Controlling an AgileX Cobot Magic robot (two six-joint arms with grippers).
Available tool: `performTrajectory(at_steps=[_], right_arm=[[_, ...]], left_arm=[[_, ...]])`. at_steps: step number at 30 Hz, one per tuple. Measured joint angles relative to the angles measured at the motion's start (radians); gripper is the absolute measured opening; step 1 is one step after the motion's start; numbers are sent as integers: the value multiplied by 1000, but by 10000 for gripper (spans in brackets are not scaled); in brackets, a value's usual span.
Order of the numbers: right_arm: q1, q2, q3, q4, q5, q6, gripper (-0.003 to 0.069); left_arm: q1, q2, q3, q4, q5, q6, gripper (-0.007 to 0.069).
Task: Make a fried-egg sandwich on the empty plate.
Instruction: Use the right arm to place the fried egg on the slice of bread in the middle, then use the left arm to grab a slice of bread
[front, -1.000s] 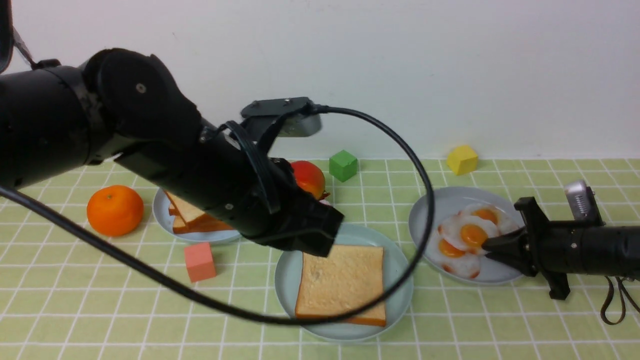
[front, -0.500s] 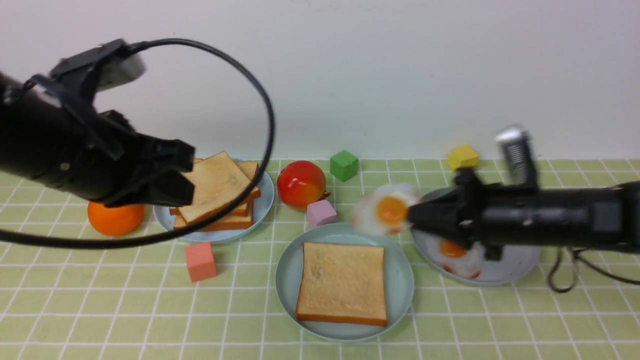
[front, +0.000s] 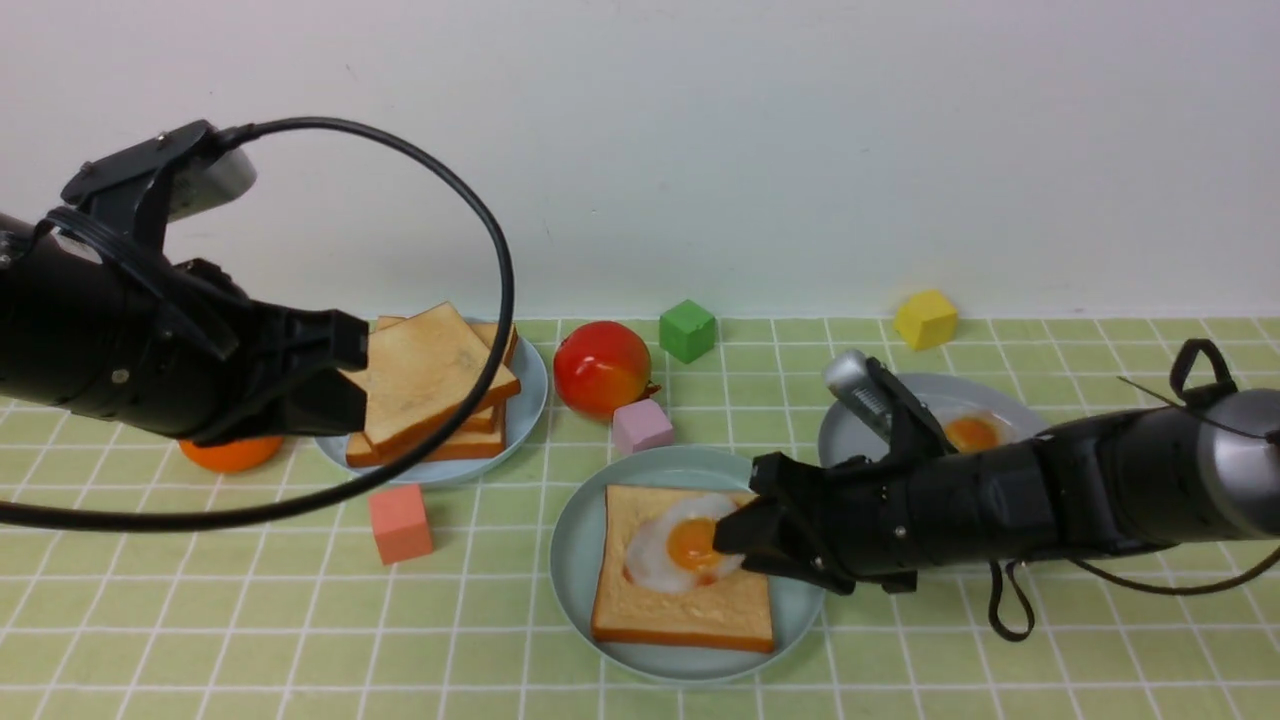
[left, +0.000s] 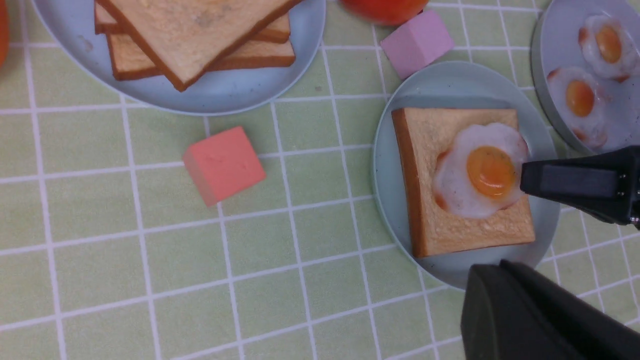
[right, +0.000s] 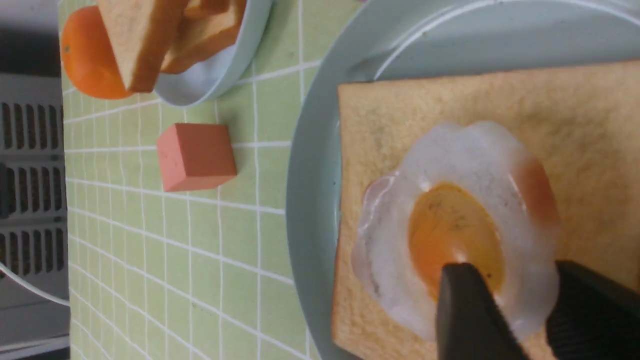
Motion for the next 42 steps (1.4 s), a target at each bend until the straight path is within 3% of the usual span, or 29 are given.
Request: performTrajectory(at_steps=[3, 5, 6, 7, 8, 10, 11, 12, 13, 15, 19, 22, 31, 42], right_arm=[[1, -65, -1, -84, -12, -37, 486], [1, -129, -1, -186, -49, -19, 582], [-1, -144, -1, -198, -56, -13, 591], [-13, -204, -6, -319, -64, 22, 649], [-16, -219, -8, -333, -61, 35, 653], [-59, -317, -46, -542, -2, 173, 676], [-63, -324, -56, -560, 6, 187, 676], [-91, -379, -103, -706, 77, 313, 668], [-97, -385, -109, -745, 86, 331, 666], [-112, -458, -176, -967, 193, 531, 643], [-85, -565, -209, -1316, 299, 794, 598], [-35, -621, -195, -1426, 324, 910, 589], [137, -665, -129, -1452, 315, 955, 587], [162, -666, -128, -1449, 310, 961, 587]], left_arm=[[0, 0, 0, 0, -13, -2, -1], [0, 0, 0, -1, -43, -20, 3], [0, 0, 0, -1, -51, -22, 4], [0, 6, 0, -1, -89, -39, 6], [0, 6, 0, -1, -95, -40, 6], [0, 38, 0, -1, -174, -67, 12], [0, 42, 0, -1, -174, -70, 13], [0, 73, 0, -1, -221, -113, 20], [0, 82, 0, -1, -227, -118, 22], [1, 135, 0, -1, -282, -180, 34], [46, 256, -25, -18, -291, -292, 69], [117, 348, -95, -55, -225, -328, 116], [185, 624, -246, -192, -128, -267, 263], [186, 741, -271, -357, -151, -172, 278]])
